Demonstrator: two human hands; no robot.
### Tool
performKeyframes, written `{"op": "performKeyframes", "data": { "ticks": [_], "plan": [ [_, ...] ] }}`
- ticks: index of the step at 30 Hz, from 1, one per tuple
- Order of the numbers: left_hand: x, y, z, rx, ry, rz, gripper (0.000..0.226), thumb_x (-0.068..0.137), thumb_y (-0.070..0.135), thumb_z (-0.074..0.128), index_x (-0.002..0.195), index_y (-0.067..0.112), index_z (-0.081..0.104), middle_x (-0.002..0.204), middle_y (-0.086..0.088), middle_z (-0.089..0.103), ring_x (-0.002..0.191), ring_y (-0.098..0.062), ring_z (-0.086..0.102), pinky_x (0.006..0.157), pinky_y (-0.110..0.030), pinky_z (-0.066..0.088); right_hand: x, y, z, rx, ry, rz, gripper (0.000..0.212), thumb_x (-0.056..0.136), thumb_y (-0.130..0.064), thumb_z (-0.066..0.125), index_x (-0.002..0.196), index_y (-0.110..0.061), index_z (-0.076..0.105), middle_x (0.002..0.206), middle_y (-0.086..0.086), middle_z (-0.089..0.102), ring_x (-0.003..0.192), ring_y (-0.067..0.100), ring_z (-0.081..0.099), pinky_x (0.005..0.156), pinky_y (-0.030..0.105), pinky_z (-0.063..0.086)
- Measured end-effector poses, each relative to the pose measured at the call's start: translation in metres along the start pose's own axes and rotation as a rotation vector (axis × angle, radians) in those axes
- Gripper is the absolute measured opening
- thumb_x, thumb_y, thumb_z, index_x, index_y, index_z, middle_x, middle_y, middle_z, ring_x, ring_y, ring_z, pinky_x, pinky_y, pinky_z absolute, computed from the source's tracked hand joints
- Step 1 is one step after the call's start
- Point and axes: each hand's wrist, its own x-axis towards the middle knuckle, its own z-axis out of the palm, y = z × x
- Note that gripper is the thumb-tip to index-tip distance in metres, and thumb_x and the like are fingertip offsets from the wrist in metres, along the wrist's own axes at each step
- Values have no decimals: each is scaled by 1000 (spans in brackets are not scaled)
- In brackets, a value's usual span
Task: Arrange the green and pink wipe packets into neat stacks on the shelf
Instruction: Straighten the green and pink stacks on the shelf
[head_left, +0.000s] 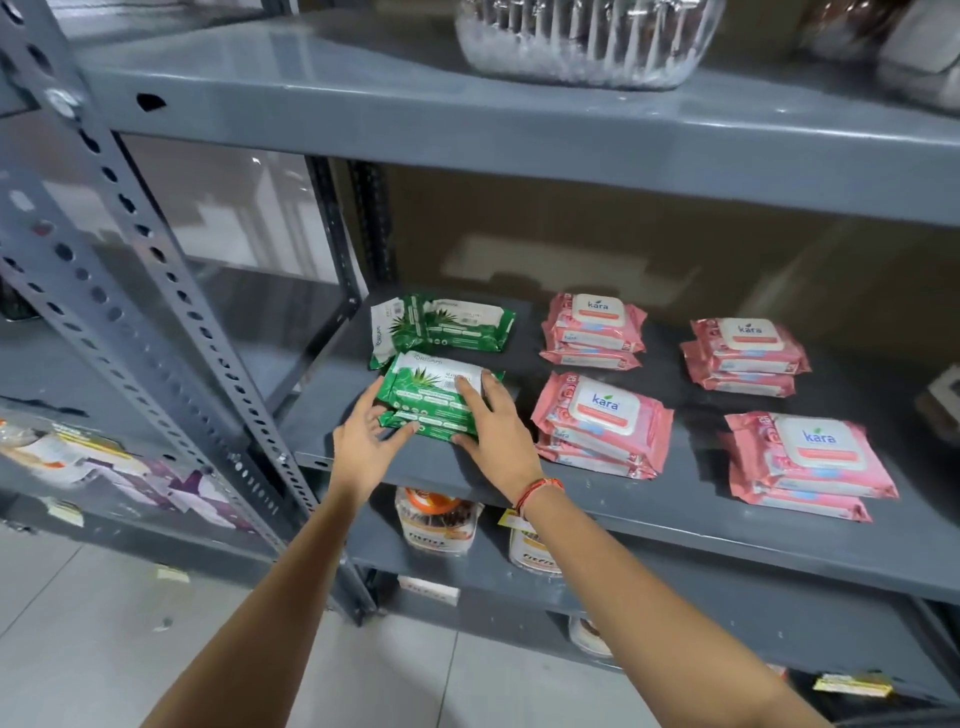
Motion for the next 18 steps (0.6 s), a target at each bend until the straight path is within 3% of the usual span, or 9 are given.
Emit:
{"op": "performKeyframes", "data": {
  "ticks": [3, 6, 8, 10, 14, 18],
  "plan": [
    [-6, 3, -3, 44, 64, 87, 80, 80, 22, 72, 144, 25, 24, 144, -11, 39, 128, -22, 41, 105, -35, 34, -10, -5, -13, 19, 40, -44, 71, 90, -24, 62, 149, -16, 24, 156, 14, 21, 146, 28, 17, 116, 36, 25],
    [-19, 26, 4, 223, 204, 400, 70, 82, 37, 56, 143, 23, 24, 152, -3, 24, 139, -15, 23, 111, -38, 26, -32, 2, -38, 14, 272, -70, 60, 87, -26, 65, 140, -7, 42, 145, 16, 42, 137, 31, 36, 115, 40, 29],
    [-26, 51, 27, 327, 109, 628, 65, 86, 41, 53, 142, 22, 27, 152, -3, 25, 140, -12, 21, 113, -31, 23, -48, 17, -56, 17, 474, -32, 54, 84, -27, 69, 130, -5, 53, 136, 15, 52, 130, 32, 45, 112, 42, 33],
    [-33, 72, 60, 386, -92, 734, 63, 89, 45, 51, 143, 21, 28, 152, -3, 27, 140, -11, 20, 114, -30, 21, -65, 39, -71, 11, 554, 41, 57, 81, -32, 73, 128, -5, 55, 135, 14, 54, 131, 32, 44, 111, 43, 33],
    [-42, 82, 109, 291, -287, 596, 58, 91, 39, 55, 142, 21, 33, 151, 3, 30, 138, -9, 25, 109, -25, 23, -87, 86, -87, -39, 375, 166, 68, 79, -39, 73, 135, -7, 51, 143, 14, 47, 140, 33, 32, 114, 44, 27],
    [-40, 73, 124, 261, -276, 588, 49, 89, 27, 60, 134, 12, 46, 142, -2, 45, 133, -3, 28, 112, -21, 20, -89, 112, -89, 47, 244, 138, 53, 83, -26, 71, 132, -12, 56, 144, 10, 47, 140, 28, 35, 109, 27, 24]
  ]
}}
